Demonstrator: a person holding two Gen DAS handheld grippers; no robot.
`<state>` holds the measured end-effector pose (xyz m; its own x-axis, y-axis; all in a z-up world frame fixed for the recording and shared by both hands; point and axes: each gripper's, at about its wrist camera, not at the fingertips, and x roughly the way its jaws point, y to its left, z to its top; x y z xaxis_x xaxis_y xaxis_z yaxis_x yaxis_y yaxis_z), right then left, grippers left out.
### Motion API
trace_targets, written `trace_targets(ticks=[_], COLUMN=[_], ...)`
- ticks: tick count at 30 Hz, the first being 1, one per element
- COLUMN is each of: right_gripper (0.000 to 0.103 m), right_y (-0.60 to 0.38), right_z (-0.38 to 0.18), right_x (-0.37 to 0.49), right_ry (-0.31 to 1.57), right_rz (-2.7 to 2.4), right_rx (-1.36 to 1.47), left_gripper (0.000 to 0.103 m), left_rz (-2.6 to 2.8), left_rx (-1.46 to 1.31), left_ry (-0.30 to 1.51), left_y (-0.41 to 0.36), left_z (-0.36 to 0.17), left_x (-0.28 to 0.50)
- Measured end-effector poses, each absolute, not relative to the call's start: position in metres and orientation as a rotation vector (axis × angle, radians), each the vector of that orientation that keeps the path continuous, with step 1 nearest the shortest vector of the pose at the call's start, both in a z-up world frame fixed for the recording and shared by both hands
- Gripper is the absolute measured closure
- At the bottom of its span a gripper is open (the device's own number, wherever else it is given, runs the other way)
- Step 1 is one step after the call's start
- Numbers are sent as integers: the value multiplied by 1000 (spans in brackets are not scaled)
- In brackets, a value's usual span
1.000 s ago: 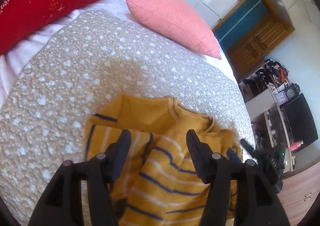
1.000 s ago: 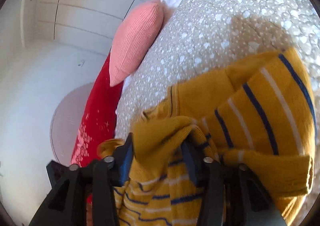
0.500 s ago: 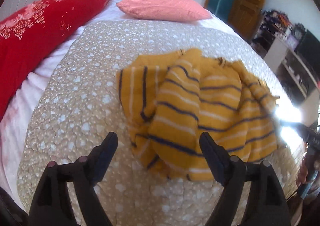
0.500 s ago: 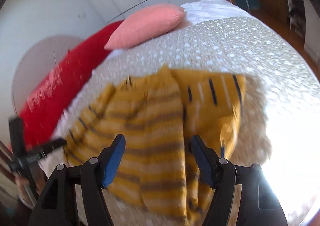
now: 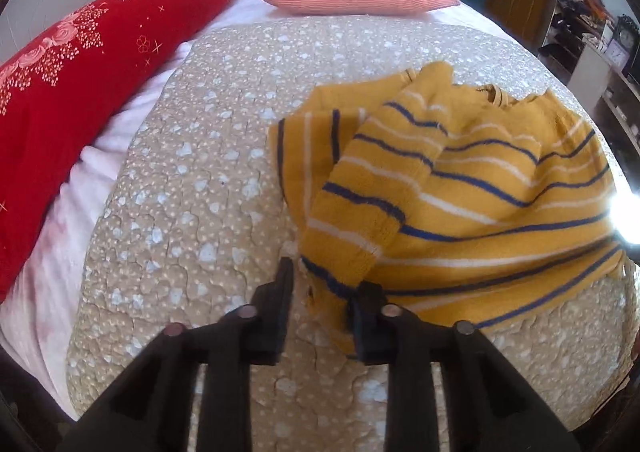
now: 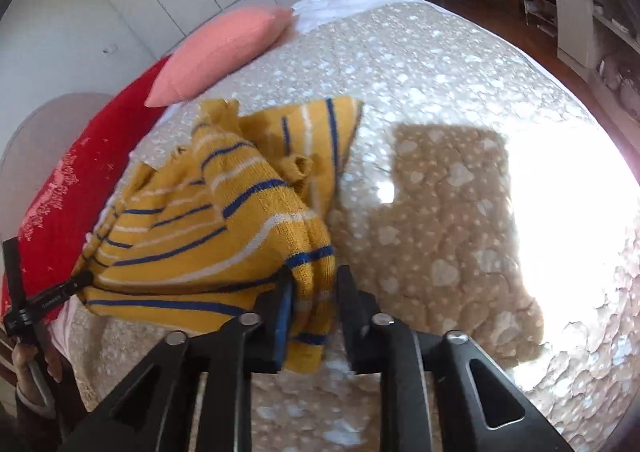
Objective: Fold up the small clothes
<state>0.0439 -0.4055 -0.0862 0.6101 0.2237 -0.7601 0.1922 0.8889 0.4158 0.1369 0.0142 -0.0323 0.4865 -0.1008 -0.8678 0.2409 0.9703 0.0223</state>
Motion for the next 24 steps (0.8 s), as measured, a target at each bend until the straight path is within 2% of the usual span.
trace_targets(ticks=[1, 2, 3, 4, 7, 8, 9, 10, 11, 13, 16, 24], right_gripper=[63, 53, 45, 43, 42, 45, 55, 60, 63, 63, 63, 63], right_y=[-410, -414, -418, -423, -428, -423, -414, -401, -381, -332, -266, -112], right_z=[-85, -81, -77, -69, -40, -28, -18, -8, 2, 11, 0, -54], right_x=[40, 34, 28, 22, 10, 9, 10, 14, 22, 44, 84, 227], right_ry=[904, 886, 866, 840, 775, 753, 739, 736, 743, 783, 860, 1029], right_rz=[19, 5, -14, -48, -117, -99, -57, -1, 49, 142, 233, 267], right_rx=[528, 558, 578, 583, 532, 525, 525, 514, 484, 406, 338, 97], left_gripper=[60, 54, 45, 40, 40, 40, 40, 40, 40, 39, 32, 29], left_rz=[-208, -202, -201, -205, -201, -192, -175, -172, -181, -225, -283, -403], left_rx=[131, 110, 84, 31, -73, -85, -98, -130, -173, -286, -339, -365], left_ry=[1030, 1025, 1027, 1030, 1016, 1003, 979, 956, 942, 917, 896, 823], left_y=[20, 26, 33, 45, 65, 67, 68, 71, 73, 79, 80, 102], left_z=[-34, -34, -34, -33, -29, -28, -27, -28, -30, -39, -52, -63], left_x=[134, 133, 133, 134, 133, 131, 129, 127, 126, 122, 114, 93])
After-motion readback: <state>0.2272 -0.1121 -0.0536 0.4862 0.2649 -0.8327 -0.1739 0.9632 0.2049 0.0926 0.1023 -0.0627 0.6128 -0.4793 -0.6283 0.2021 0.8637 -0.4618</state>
